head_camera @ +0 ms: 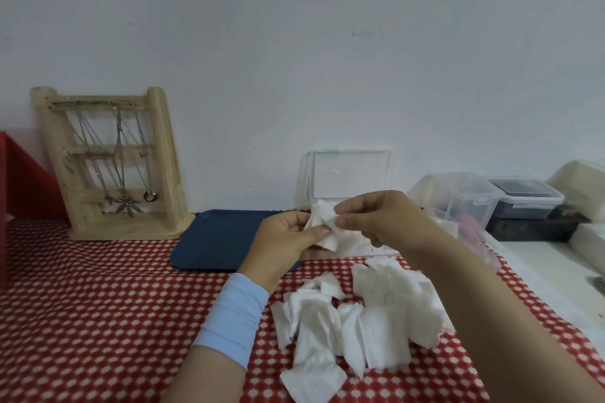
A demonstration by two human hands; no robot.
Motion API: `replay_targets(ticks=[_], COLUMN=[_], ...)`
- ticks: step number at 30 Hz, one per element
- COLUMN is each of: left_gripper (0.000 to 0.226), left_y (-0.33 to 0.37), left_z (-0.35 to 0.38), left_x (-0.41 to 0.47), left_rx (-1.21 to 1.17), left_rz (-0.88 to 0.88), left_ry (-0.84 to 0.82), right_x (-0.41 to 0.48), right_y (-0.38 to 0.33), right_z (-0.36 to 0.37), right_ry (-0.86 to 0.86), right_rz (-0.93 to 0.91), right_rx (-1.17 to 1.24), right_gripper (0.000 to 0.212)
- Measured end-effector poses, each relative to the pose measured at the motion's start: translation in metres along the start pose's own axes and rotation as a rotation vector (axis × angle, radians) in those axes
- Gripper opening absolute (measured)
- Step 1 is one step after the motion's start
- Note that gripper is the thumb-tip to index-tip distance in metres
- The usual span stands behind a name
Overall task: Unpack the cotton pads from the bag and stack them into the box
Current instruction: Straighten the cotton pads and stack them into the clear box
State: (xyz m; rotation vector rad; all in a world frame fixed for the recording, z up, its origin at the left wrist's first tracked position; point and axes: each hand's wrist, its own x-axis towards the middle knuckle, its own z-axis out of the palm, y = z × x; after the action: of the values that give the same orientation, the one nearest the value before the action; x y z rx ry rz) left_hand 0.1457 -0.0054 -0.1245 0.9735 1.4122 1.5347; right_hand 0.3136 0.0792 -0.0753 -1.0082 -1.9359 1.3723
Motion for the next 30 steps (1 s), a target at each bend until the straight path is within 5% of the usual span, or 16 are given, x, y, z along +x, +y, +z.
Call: replay_targets(ticks=[5,9,13,16,19,25,30], left_gripper=[0.016,0.018,0.022,0.02,0.02,0.028,0.017], left_y=[0.0,0.0,0.004,0.006,0.004,-0.001,0.001], left_z=[-0.002,-0.001,-0.004,-0.004,-0.01,-0.031,-0.035], left_x=[-0.001,-0.003,-0.004,-0.005,0.0,0.005,0.001], left_rx=[-0.084,-0.098,-0.06,0.135,0.13,0.043,-0.042], left_rz=[-0.044,-0.056,-0.125,-0.072,-0.055,-0.047,-0.053], left_ry=[-0.074,-0.13,-0.236,-0.148,0.008,0.137,0.136], right_x=[0.007,0.005,0.004,0.008,0.015,0.018,0.021], right_y=[0.006,0.006,0.01,0.012,0.016,0.007,0.014], right_z=[0.0,0.004,0.006,0.011,0.01,0.038,0.048], right_ry=[0.171,-0.026,-0.012,0.018,0.108,-0.43,-0.528], right_rz=[-0.042,0.018,-0.024,-0.064,-0.116,-0.085,-0.04], right_rx=[0.007,-0.059,-0.095,-0.126,-0.404,-0.932,-1.038], right_gripper=[0.011,0.026,0.01,0.012,0.015,0.036,0.029])
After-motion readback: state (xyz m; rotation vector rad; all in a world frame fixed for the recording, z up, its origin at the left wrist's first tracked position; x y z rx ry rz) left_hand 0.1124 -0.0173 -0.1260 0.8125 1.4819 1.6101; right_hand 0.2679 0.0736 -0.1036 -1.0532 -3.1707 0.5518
